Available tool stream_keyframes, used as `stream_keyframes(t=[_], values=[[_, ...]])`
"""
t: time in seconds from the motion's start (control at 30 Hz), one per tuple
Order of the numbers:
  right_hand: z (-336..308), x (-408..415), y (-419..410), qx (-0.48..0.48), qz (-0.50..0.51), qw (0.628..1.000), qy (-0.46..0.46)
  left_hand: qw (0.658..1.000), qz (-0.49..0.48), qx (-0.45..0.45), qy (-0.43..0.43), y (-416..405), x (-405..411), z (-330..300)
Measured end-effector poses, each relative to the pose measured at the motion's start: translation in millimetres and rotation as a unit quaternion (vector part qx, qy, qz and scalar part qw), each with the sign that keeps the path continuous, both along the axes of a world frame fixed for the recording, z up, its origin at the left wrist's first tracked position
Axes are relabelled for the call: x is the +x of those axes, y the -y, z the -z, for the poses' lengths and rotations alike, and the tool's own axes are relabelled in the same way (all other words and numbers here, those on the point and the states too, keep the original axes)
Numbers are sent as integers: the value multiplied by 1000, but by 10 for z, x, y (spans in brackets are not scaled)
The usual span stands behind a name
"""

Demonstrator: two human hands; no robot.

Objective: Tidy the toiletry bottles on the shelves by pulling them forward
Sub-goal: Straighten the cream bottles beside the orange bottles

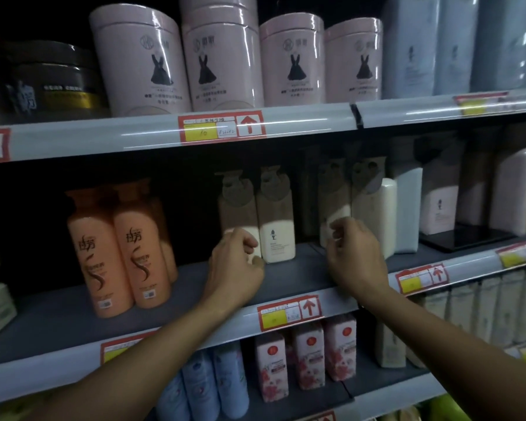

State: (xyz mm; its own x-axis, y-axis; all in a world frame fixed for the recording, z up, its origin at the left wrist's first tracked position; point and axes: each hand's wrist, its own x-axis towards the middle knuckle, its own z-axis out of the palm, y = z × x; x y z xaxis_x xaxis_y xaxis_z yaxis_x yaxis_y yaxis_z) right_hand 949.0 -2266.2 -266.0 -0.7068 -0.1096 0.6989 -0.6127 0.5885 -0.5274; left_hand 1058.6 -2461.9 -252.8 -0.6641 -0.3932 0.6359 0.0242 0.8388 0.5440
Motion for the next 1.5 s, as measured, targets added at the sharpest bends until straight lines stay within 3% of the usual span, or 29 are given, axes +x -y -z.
stream_keyframes(t=[0.13,0.27,0.5,0.77,0.9,1.27,1.5], values=[[79,-57,-306,-81,60,995,-19,993,113,-24,37,-360,-163,1],[186,-209,-534,-79,110,991,3,979,175,6,100,-639,-416,-17],[300,-440,-652,-75,88,993,15,962,181,140,151,-723,-1132,10],[342,-587,-660,-81,85,993,-3,958,112,214,152,-666,-1763,-3],[335,-612,-633,-91,86,992,8,939,163,265,148,-747,-1880,-23],[307,-621,-681,-136,54,989,28,928,211,276,135,-724,-1835,32],[258,-547,-816,-133,17,990,44,947,190,217,142,-792,-1558,10]])
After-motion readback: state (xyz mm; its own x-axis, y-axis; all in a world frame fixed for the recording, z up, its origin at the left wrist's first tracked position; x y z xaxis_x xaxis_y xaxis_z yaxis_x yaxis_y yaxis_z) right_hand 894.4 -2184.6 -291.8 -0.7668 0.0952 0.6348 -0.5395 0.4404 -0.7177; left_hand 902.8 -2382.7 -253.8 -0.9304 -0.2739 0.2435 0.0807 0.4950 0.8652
